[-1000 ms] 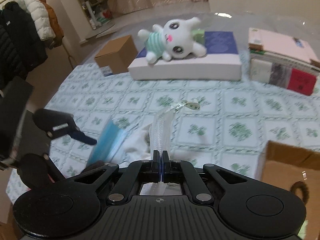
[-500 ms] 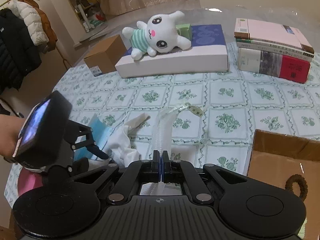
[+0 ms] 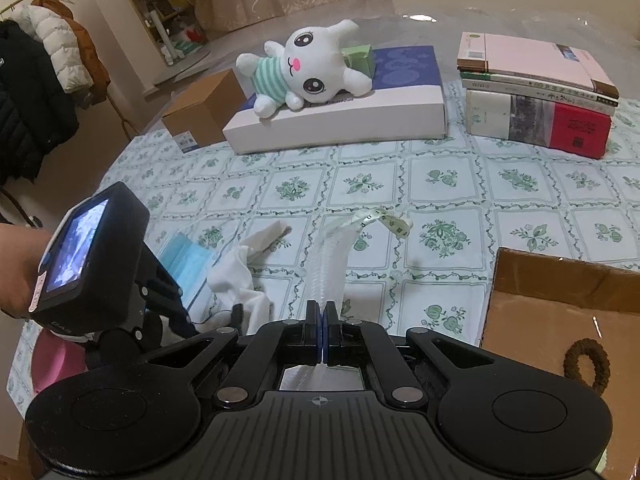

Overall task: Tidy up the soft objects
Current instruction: 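Lift the white bag with the left gripper while the right lifts the clear plastic bag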

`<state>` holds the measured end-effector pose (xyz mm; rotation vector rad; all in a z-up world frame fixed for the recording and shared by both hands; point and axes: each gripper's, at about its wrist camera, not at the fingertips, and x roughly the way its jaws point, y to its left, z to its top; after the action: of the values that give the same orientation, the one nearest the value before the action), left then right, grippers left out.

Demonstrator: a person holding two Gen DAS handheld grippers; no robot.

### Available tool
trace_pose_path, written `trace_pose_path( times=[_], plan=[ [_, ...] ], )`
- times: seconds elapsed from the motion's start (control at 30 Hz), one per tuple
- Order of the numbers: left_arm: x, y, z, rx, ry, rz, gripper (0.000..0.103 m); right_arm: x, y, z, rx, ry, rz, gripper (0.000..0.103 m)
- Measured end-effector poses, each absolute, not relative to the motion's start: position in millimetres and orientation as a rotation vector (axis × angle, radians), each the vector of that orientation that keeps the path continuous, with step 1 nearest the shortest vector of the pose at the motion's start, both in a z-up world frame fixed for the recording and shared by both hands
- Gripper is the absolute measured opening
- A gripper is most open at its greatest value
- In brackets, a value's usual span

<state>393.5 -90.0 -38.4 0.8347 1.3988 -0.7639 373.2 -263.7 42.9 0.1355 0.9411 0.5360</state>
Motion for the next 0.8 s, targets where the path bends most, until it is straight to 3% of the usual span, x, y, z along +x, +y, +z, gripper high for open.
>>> trace_pose_path(
  times=[0.53, 0.8],
  plan=[
    [366.5, -79.2, 112.7, 0.565, 1.087, -0.606, 0.006, 315.7, -267.4, 114.6, 0.139, 0.835, 0.523, 0.000],
    [328.9, -97.3, 158.6, 0.458, 0.995, -0.603, 0.006, 273.2, -280.6, 145.2, 0.157, 0.787, 0.497, 0.001]
  ],
)
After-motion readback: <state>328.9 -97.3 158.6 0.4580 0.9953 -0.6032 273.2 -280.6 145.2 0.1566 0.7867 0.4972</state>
